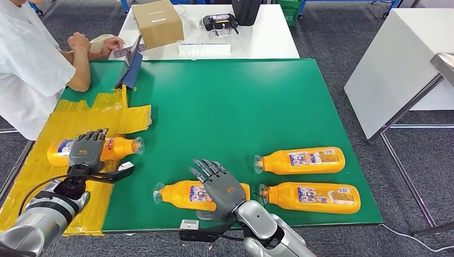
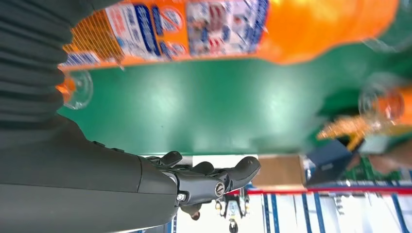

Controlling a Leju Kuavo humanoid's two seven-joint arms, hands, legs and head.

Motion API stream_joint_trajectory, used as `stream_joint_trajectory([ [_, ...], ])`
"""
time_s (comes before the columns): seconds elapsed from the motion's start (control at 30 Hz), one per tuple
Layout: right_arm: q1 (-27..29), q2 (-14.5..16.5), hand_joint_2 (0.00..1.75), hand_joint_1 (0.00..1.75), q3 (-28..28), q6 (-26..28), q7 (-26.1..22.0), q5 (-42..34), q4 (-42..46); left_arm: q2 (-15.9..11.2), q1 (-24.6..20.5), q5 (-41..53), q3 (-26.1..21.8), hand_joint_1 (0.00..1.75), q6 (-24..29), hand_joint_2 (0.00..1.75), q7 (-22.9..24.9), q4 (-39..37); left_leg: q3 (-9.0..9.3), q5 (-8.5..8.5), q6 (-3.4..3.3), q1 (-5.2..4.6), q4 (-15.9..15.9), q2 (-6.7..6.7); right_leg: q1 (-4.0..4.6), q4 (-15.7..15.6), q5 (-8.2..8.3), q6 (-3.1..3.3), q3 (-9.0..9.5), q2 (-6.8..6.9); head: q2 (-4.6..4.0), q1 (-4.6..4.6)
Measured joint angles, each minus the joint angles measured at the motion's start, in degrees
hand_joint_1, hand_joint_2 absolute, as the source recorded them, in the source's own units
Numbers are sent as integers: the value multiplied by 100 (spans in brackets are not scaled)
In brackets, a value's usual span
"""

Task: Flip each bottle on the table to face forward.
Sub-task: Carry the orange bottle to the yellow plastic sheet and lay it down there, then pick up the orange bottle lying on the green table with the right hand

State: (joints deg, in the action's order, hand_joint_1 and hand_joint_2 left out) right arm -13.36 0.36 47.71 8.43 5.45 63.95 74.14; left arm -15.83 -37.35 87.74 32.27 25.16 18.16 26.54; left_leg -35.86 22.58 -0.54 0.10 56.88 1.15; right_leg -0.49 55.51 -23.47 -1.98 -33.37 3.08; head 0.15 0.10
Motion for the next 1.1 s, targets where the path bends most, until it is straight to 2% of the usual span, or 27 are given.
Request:
stream_joint_trajectory([
  [0.1, -23, -23, 175, 0, 35, -39, 79, 50, -137, 116, -9, -177, -171, 0, 0, 0, -247, -77, 17, -1, 0, 0, 0, -4, 0, 0, -1, -1, 18, 6, 0, 1],
  [0.17, -35, -39, 175, 0, 43, -80, 201, 142, -206, 196, 0, -471, -327, 0, 29, 0, -546, -96, 26, -2, -1, 1, 0, -5, -1, 0, -1, -1, 27, 8, 0, 1],
  [0.23, -37, -62, 175, 0, 44, -120, 371, 281, -273, 314, 65, -986, -581, 0, 152, 0, -1039, -75, 30, -4, -2, 0, 0, -4, -3, 0, 1, -1, 28, 7, 0, 2],
  [0.3, -23, -83, 175, 0, 35, -145, 527, 449, -350, 485, 225, -1757, -953, 0, 335, 0, -1730, 118, 30, -7, -4, -2, 1, -3, -7, 0, 3, -1, 24, 7, 0, 1],
  [0.37, 9, -90, 175, 0, -8, -163, 645, 600, -444, 672, 520, -2745, -1412, 0, 322, 0, -2478, 647, 28, -8, -6, -5, 2, -2, -12, 0, 4, -1, 22, 5, 0, 1],
  [0.43, 47, -91, 175, 0, -87, -171, 712, 684, -561, 857, 895, -3537, -1833, 0, 80, 87, -2928, 1410, 19, -7, -7, -8, 3, 6, -13, 0, 6, -3, 15, 0, 0, 4],
  [0.5, 64, -86, 175, 0, -158, -174, 746, 726, -656, 998, 1199, -4047, -2140, 0, -177, 175, -3143, 2103, 11, -4, -7, -11, 3, 25, -13, 0, 9, -4, 4, -9, 0, 4],
  [0.63, 30, -26, 175, 0, -329, -244, 874, 781, -932, 1213, 1804, -5984, -2685, 0, -1125, 175, -3811, 3586, 10, 3, -2, -9, 3, 50, -11, -1, 7, -2, -7, -27, 0, 1],
  [0.7, -49, 26, 175, 0, -445, -259, 969, 799, -1188, 1305, 2120, -6871, -2913, 0, -1721, 175, -3938, 4426, 14, 7, 1, -3, 1, 54, -8, -1, 4, 1, -8, -30, 0, 1],
  [0.73, -98, 57, 175, 7, -495, -264, 1011, 808, -1324, 1344, 2252, -7143, -2989, 0, -1945, 175, -3961, 4769, 17, 9, 4, -1, 1, 55, -6, -1, 3, 2, -7, -31, 0, 0],
  [0.87, -379, 207, 175, 168, -684, -279, 1056, 728, -1968, 1496, 2691, -7609, -3085, 0, -2406, 175, -4100, 5821, 66, 37, 16, 4, -3, 55, -5, -5, -44, 14, -20, -33, 0, -1],
  [0.9, -453, 239, 175, 174, -735, -282, 1020, 674, -2135, 1533, 2771, -7653, -3072, 0, -2442, 175, -4141, 5992, 80, 45, 17, 4, -4, 55, -5, -7, -63, 10, -7, -32, 0, 0],
  [1.1, -807, 374, 175, 175, -1002, -223, 730, 391, -2853, 1640, 3202, -7990, -2875, 0, -2493, 175, -4271, 6665, 139, 46, 10, 1, -4, 53, -11, -10, -87, 5, 58, -32, 0, 2],
])
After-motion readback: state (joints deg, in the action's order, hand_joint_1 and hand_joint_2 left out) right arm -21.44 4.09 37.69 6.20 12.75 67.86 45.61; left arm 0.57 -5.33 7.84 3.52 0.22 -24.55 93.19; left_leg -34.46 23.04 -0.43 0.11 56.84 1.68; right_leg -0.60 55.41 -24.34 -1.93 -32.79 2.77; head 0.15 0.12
